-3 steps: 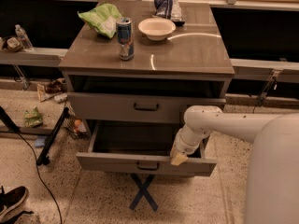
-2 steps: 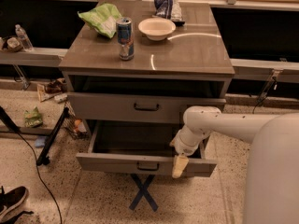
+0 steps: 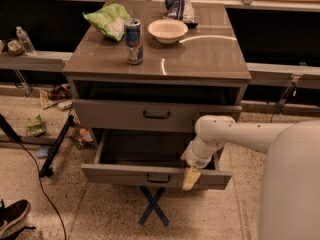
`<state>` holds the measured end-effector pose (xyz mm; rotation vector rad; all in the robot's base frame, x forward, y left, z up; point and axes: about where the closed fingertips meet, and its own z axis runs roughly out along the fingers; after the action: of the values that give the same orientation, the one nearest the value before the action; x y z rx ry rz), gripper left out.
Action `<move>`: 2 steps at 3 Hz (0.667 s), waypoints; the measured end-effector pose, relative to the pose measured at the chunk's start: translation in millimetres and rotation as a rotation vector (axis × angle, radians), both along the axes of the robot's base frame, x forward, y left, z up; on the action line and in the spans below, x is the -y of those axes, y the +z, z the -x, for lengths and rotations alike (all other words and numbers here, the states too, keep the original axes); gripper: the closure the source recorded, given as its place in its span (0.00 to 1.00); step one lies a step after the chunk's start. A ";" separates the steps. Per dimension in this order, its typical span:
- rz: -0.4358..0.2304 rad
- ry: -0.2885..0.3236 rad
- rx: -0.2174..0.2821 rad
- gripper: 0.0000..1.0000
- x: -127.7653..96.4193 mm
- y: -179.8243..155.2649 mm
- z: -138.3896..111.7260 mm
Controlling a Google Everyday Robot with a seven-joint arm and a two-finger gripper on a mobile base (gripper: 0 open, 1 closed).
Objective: Open middle drawer
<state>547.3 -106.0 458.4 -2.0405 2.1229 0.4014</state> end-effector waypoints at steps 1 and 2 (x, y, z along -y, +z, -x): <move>-0.001 -0.005 -0.014 0.49 0.3 -1.4 6.4; 0.004 -0.007 -0.018 0.72 3.2 1.2 8.9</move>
Offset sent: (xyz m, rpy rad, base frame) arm -0.0092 -0.0085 0.0086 -0.0122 0.0139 -0.0117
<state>538.4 -109.2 459.7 -2.0389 2.1421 0.4159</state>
